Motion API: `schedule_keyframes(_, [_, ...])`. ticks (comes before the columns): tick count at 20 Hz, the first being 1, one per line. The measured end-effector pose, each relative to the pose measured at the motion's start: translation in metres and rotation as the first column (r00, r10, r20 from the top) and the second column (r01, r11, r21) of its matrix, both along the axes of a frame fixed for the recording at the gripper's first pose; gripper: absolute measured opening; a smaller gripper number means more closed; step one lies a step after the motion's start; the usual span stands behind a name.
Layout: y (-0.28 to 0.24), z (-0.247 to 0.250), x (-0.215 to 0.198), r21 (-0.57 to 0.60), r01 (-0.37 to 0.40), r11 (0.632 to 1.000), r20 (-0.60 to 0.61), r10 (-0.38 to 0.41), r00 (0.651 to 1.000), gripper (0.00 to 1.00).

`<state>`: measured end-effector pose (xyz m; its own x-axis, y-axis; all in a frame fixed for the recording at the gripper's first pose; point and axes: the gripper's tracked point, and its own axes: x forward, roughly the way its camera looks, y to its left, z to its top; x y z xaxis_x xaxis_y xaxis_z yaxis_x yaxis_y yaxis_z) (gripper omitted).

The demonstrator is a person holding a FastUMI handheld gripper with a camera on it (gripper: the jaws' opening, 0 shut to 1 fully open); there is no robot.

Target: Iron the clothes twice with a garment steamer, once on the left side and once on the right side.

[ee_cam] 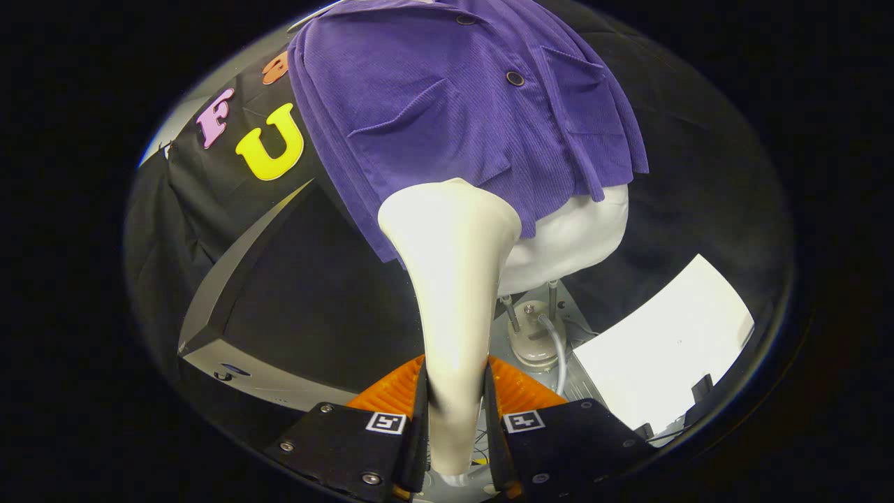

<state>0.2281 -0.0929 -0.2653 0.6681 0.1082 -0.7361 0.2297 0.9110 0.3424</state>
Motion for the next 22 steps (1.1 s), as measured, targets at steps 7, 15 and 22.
schedule_keyframes(7, [0.008, 0.082, -0.052, 0.000, -0.029, 1.000, 0.146, 0.029, 0.989, 0.36])
schedule_keyframes(15, [-0.010, 0.197, -0.085, -0.035, -0.040, 0.999, 0.323, 0.049, 0.945, 0.36])
schedule_keyframes(22, [-0.055, 0.294, -0.056, -0.070, 0.015, 0.997, 0.489, 0.022, 0.872, 0.36])
